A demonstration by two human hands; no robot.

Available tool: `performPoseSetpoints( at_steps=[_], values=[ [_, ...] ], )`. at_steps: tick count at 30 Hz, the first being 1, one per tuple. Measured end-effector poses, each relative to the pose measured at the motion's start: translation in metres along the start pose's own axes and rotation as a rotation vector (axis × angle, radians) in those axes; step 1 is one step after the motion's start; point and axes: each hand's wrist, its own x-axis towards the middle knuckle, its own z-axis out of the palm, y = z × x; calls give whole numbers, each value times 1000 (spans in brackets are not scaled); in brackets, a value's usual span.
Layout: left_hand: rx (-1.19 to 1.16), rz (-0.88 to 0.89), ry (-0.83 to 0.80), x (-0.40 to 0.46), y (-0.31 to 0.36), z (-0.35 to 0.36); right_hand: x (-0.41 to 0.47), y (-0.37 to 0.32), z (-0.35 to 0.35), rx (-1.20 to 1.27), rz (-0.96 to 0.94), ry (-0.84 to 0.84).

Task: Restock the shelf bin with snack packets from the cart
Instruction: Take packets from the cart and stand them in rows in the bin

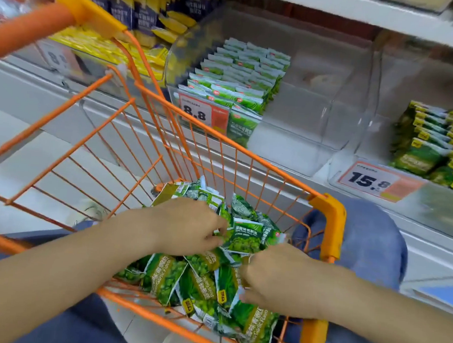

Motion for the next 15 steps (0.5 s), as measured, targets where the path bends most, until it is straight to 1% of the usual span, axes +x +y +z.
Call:
performPoseSetpoints(
  at_steps=[3,5,7,9,10,11,12,13,14,15],
  values=[
    [18,-6,1,1,-6,2,6,-8,-1,79,-72,-48],
    [-50,-3,1,1,-7,0,5,-3,-9,164,-65,20],
    [-212,-16,8,-2,-8,-7,-2,12,-22,285,33,168],
    [-520,-37,63,-5,-9,-16,-13,33,-38,403,170,421],
    [-715,-55,82,-8,-10,-21,-19,44,-45,506,221,571],
    [-916,-65,93,-10,-9,-27,-25,52,-51,660,257,713],
    [-1072,-58,110,-12,-6,-32,-29,56,-54,853,270,817],
    [-1151,-29,141,-14,-3,-37,-32,58,-55,1044,257,869],
    [-1179,1,177,-14,-1,-40,-32,59,-55,1187,235,898],
    [-1194,19,212,-14,1,-42,-31,57,-53,1261,214,924]
  ],
)
